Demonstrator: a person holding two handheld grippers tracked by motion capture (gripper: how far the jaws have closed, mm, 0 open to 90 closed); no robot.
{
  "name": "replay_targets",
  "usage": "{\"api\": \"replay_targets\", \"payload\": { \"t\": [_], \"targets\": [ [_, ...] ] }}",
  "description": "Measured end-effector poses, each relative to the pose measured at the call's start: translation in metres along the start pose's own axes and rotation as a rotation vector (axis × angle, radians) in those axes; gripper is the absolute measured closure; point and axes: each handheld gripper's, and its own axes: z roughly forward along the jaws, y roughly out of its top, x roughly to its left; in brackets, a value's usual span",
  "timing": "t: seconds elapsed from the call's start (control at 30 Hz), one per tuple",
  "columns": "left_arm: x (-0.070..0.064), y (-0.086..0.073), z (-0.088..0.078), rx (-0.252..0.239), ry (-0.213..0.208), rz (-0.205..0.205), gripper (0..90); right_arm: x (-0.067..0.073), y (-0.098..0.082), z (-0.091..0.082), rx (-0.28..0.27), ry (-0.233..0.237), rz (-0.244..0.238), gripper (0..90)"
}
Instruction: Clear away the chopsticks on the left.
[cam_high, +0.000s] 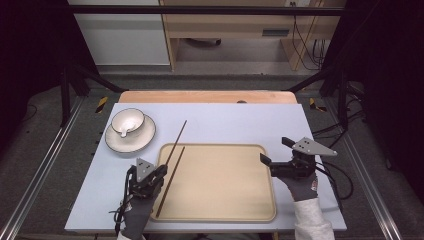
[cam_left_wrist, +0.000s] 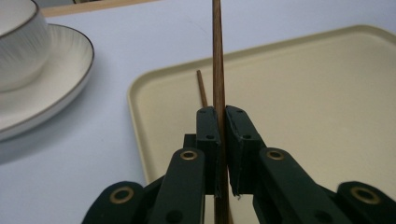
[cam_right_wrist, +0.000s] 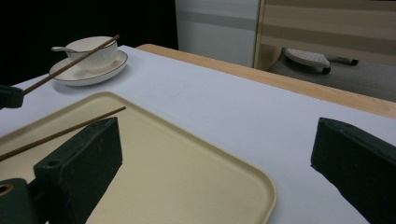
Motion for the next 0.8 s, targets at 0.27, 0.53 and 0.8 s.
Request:
{"api": "replay_targets", "payload": {
  "t": [0.27,0.53,0.8],
  "targets": [
    [-0.021,-0.015,0.001,0.003,-0.002,-0.042,83.9,0.000,-0.001,0.001,0.005,0.002,0.001,2.3],
    [-0.038,-0.028,0.008,0.046,-0.016,-0.044,83.9,0.001,-0.001,0.002,0.007,0.003,0.001,2.3],
    [-0.042,-0.032,0.014,0.092,-0.015,-0.021,83.9,0.001,-0.001,0.003,0.012,0.003,0.001,2.3]
  ]
}}
